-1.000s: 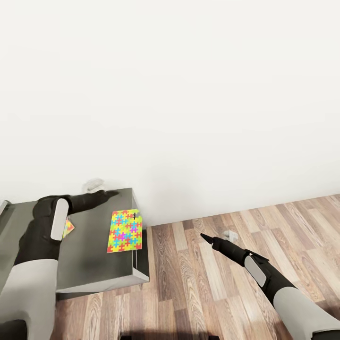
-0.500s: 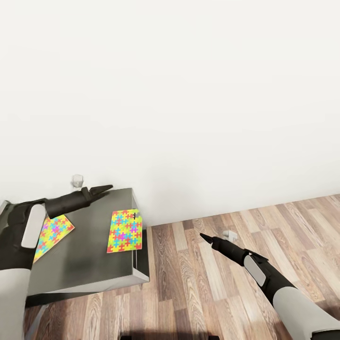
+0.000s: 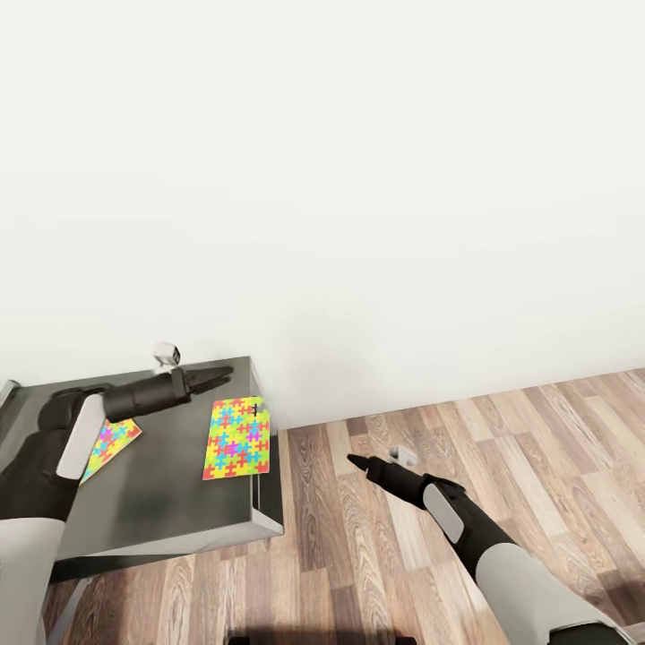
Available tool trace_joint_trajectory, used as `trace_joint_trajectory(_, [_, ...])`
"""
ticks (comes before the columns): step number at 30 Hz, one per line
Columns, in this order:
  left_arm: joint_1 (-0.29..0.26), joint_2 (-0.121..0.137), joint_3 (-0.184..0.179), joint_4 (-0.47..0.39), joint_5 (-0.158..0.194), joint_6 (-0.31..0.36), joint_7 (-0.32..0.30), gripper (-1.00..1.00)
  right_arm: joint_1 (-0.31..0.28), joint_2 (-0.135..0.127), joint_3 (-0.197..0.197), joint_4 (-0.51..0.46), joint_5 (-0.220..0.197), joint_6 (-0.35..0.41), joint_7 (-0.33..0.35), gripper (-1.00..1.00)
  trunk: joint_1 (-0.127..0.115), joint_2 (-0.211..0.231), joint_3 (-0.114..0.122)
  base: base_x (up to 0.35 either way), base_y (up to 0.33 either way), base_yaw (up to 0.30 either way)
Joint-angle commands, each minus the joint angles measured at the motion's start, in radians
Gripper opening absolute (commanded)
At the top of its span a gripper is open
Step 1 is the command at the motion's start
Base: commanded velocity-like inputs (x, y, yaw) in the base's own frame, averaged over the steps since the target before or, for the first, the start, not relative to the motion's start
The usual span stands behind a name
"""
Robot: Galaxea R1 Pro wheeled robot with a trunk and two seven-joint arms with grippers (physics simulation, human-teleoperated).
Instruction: Put all the toys in the child's room - the three board games (two on the bed and one on the table), the two jigsaw puzzles on the table, and the tennis ball on the table - inside the toy box on the table in the child's room.
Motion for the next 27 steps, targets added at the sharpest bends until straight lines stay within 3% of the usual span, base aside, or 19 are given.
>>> trace_joint_trajectory(1, [-0.001, 0.0, -0.001, 0.0, -0.001, 0.004, -0.004, 1.0, -0.001, 0.0, 0.003, -0.001, -0.006, 0.004, -0.002, 1.0, 0.001, -0.002, -0.001, 0.0, 0.0, 0.0])
trace_joint_trajectory(27, [0.001, -0.001, -0.007, 0.004, -0.003, 0.004, -0.034, 1.0, 0.001, -0.007, 0.002, -0.002, -0.007, 0.002, -0.001, 1.0, 0.001, -0.002, -0.001, 0.0, 0.0, 0.0])
